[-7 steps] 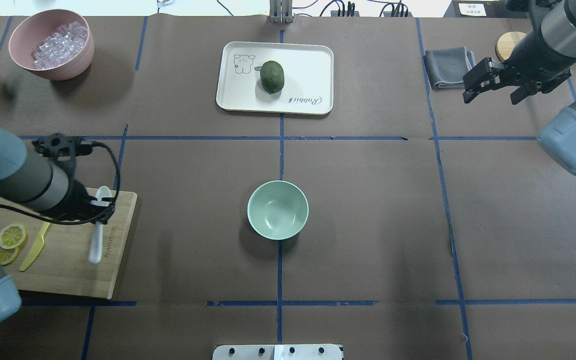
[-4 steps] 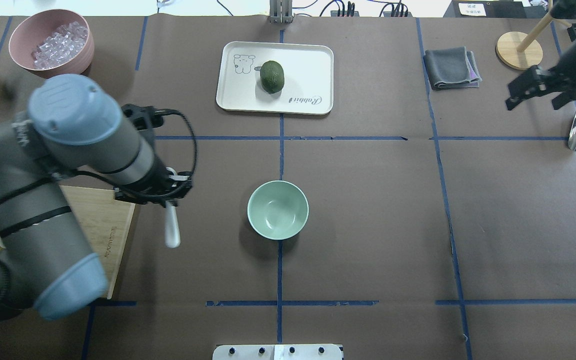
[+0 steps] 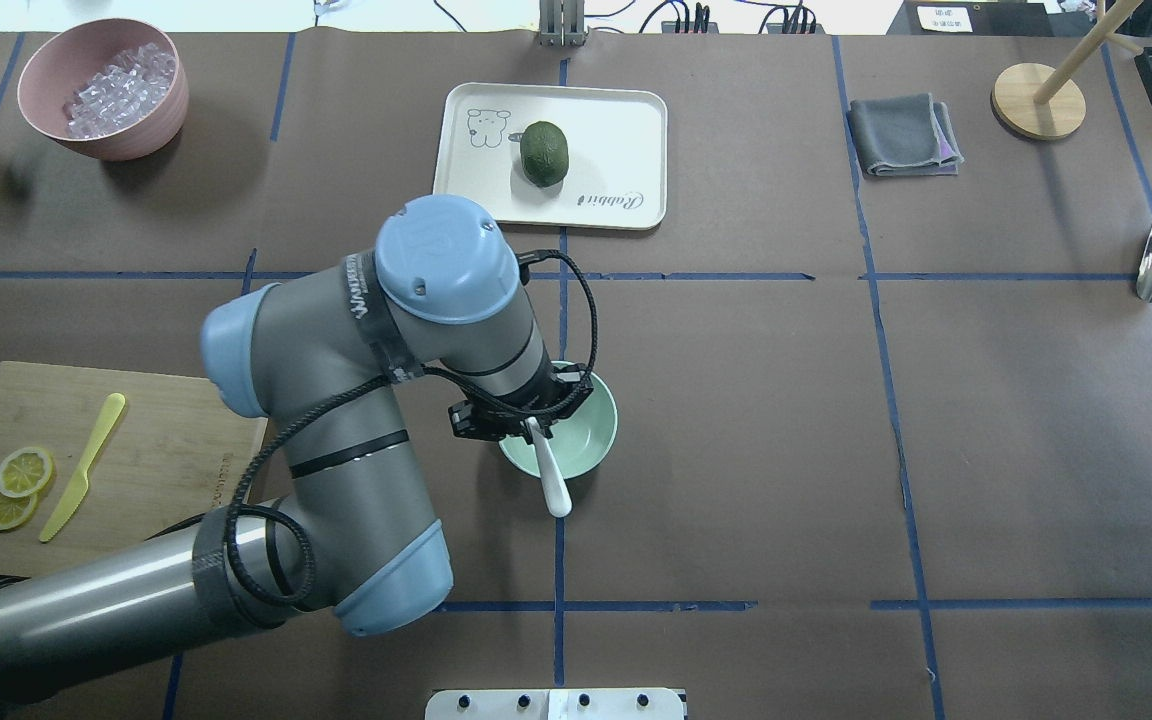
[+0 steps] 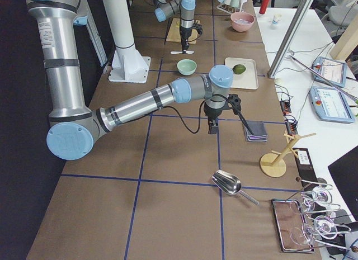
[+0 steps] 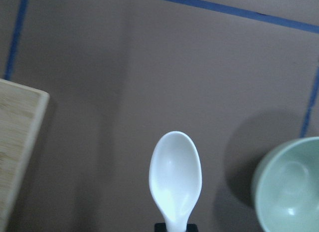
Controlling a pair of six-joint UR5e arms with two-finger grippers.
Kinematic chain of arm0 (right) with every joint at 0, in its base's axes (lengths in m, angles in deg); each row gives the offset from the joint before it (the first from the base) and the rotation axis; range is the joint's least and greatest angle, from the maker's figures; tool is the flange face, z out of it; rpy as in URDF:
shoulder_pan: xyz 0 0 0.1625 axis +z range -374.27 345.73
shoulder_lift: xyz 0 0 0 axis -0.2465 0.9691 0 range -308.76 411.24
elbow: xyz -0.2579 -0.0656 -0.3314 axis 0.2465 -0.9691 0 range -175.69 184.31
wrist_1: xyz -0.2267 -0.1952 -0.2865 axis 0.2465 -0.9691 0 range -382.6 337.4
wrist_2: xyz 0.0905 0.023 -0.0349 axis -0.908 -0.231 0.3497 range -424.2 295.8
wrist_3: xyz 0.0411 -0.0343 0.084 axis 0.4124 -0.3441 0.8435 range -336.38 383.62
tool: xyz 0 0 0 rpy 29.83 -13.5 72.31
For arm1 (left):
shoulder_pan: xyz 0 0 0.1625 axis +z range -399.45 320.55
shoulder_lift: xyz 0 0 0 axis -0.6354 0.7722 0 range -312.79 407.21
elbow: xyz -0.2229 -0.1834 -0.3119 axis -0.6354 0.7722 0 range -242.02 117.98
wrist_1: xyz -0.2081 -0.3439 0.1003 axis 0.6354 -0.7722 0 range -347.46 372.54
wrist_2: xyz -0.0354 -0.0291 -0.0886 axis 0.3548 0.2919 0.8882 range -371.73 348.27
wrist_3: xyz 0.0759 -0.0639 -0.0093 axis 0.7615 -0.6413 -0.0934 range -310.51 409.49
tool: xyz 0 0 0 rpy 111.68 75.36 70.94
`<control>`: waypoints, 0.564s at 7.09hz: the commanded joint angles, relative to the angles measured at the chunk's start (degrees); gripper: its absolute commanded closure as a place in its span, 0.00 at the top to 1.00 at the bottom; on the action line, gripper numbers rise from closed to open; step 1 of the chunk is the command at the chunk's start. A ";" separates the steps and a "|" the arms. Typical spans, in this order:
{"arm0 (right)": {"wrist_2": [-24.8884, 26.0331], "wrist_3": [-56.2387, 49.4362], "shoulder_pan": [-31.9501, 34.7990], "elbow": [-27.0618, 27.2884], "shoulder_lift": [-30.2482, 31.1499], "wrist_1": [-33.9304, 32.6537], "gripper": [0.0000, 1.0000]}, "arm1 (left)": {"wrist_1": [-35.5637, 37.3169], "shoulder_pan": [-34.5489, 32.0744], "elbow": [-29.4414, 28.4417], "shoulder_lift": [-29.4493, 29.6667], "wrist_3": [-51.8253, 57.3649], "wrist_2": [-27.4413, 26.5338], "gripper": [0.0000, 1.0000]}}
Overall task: Place spoon in bowl
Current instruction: 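Carry the white spoon with the left gripper over the green bowl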
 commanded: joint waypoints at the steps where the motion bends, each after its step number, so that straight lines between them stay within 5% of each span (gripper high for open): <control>1: -0.18 -1.15 0.81 -0.42 0.27 0.00 1.00 | -0.70 0.64 -1.19 0.78 -0.31 -0.01 0.00; 3: -0.18 -1.06 0.81 -0.42 0.27 0.00 1.00 | -0.70 0.64 -1.28 0.69 -0.31 -0.10 0.06; 4: -0.18 -1.06 0.99 -0.42 0.18 0.00 1.00 | -0.87 0.64 -1.45 0.69 -0.31 -0.01 0.46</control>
